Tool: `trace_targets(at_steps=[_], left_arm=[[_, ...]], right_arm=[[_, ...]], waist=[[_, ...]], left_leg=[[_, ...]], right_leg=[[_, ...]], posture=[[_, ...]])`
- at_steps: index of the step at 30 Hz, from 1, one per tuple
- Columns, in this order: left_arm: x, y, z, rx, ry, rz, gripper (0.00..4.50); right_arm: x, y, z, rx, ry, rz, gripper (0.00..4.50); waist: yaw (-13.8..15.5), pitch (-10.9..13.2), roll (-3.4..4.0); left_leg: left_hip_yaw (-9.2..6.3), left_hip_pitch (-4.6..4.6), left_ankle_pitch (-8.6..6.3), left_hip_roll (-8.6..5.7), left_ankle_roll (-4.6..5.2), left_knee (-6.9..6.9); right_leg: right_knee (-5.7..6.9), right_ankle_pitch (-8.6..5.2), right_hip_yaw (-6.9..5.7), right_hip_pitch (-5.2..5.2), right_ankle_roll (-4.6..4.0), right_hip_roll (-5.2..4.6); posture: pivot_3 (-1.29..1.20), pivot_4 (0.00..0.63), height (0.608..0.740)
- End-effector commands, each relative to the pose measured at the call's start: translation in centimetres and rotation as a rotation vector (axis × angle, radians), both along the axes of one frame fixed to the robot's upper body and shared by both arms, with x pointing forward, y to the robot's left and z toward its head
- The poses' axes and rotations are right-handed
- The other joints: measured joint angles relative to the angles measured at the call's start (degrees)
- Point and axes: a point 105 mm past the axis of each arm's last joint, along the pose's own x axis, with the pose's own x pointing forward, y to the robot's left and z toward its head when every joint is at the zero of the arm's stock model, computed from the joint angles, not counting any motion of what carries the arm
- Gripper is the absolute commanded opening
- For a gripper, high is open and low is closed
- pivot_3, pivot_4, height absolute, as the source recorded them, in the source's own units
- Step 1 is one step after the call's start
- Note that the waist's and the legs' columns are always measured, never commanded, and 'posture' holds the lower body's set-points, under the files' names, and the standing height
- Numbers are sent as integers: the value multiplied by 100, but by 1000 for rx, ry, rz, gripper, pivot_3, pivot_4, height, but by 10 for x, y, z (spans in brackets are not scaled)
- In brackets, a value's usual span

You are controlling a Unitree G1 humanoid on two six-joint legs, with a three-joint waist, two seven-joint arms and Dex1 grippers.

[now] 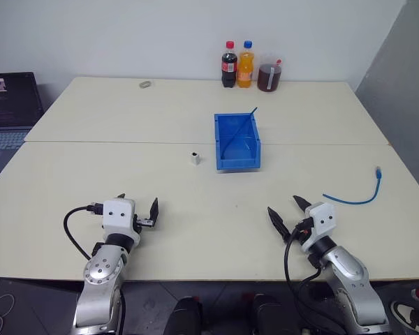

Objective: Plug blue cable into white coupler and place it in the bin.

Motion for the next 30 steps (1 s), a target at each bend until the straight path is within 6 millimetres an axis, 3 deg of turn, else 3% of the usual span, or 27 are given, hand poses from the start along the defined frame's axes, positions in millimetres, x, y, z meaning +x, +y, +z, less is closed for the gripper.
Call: trace_targets(at_steps=[1, 22, 27, 30], left_arm=[[0, -8, 15, -22, -61, -41, 4500], [-4, -15, 21, 3, -79, -141, 4500], [-15, -38, 29, -80, -95, -354, 4500], [-22, -61, 37, -119, -51, -572, 4500]], right_arm=[[0, -4, 9, 3, -36, -16, 4471], [1, -3, 9, -2, -38, -10, 4471], [1, -5, 11, -4, -44, -23, 4471], [1, -13, 19, 2, -72, -62, 4471]], waist=[[0, 0, 0], [0, 0, 0], [-1, 0, 0], [0, 1, 0]], left_leg=[[0, 0, 0, 0, 0, 0], [1, 0, 0, 0, 0, 0], [1, -1, 0, 2, 0, -1], [1, -2, 0, 3, 0, -2]], right_leg=[[0, 0, 0, 0, 0, 0], [0, -1, 1, 0, -1, 0], [0, -4, 0, -1, -7, 0], [0, -16, -1, -2, -28, 0]], posture=[[0, 150, 740], [0, 150, 740], [0, 150, 740], [0, 150, 740]])
